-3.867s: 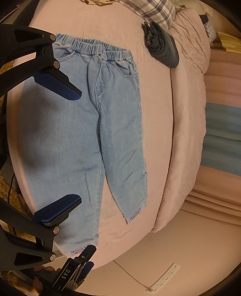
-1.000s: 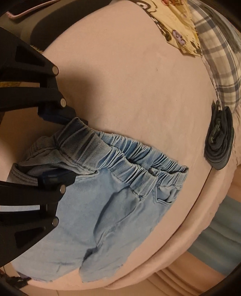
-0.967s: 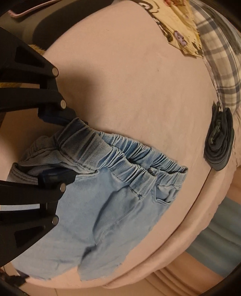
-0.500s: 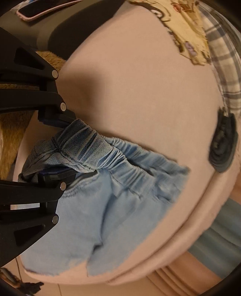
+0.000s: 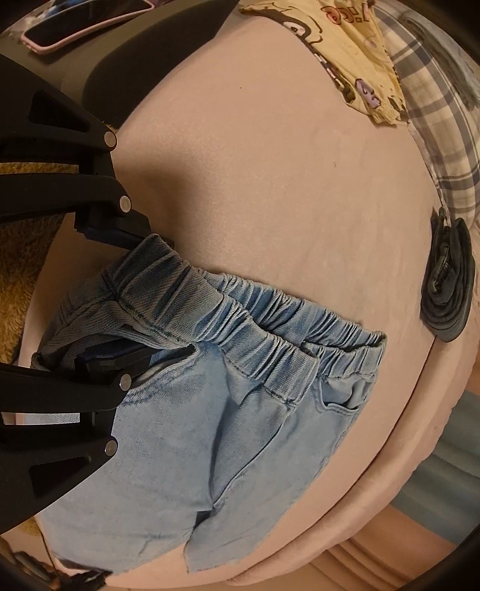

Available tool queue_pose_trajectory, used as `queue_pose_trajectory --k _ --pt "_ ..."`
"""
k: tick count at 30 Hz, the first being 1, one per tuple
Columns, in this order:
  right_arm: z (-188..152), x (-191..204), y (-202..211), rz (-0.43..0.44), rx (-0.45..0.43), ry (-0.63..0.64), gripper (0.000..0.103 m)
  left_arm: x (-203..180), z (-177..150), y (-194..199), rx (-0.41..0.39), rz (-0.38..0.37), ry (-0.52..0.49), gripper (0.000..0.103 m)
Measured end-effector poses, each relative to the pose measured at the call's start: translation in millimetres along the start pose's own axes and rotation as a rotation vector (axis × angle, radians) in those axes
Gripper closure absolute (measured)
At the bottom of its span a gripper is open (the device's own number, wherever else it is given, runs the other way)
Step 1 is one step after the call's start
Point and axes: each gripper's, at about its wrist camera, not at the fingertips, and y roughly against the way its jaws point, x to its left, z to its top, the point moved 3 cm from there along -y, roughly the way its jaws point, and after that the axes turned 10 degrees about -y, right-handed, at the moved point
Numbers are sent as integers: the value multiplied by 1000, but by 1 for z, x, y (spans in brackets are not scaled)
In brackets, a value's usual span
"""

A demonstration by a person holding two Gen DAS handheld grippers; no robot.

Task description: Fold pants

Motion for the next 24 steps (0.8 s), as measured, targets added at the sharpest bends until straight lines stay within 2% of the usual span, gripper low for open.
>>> queue_pose_trajectory --k 1,2,4,6,9,10,12,15,17,19,21,23,24 --pt "-2 10 1 32 5 27 95 0 1 0 3 -5 1 59" --pt "0 14 -1 87 20 12 95 1 0 2 3 -6 -1 59" --pt "5 18 0 36 9 -7 95 0 2 7 -10 -9 -2 59" --pt "15 27 18 33 -76 -11 95 4 -3 17 -22 -19 -2 59" --pt "32 33 36 67 -139 -63 95 2 -7 17 -23 -26 -10 59" --pt "38 36 36 55 -150 -67 95 3 -8 13 -16 -16 -16 59" --pt "37 42 24 -2 -135 -46 95 3 -11 6 -3 -2 -17 59" --pt "30 37 -19 -94 -48 -47 93 0 -10 6 -7 20 -42 57" --pt "23 27 -30 -86 -51 -60 92 -4 -8 7 -6 33 -63 55" --pt "25 25 -18 -89 -63 -66 79 -4 -6 11 -6 43 -64 49" --pt "27 21 -3 -125 -78 -73 54 -5 -2 17 -6 49 -59 44" --pt "27 16 15 -132 -105 -71 44 -5 2 25 -18 40 -59 44" --pt "25 14 27 -126 -125 -61 44 -7 4 29 -26 42 -62 43"
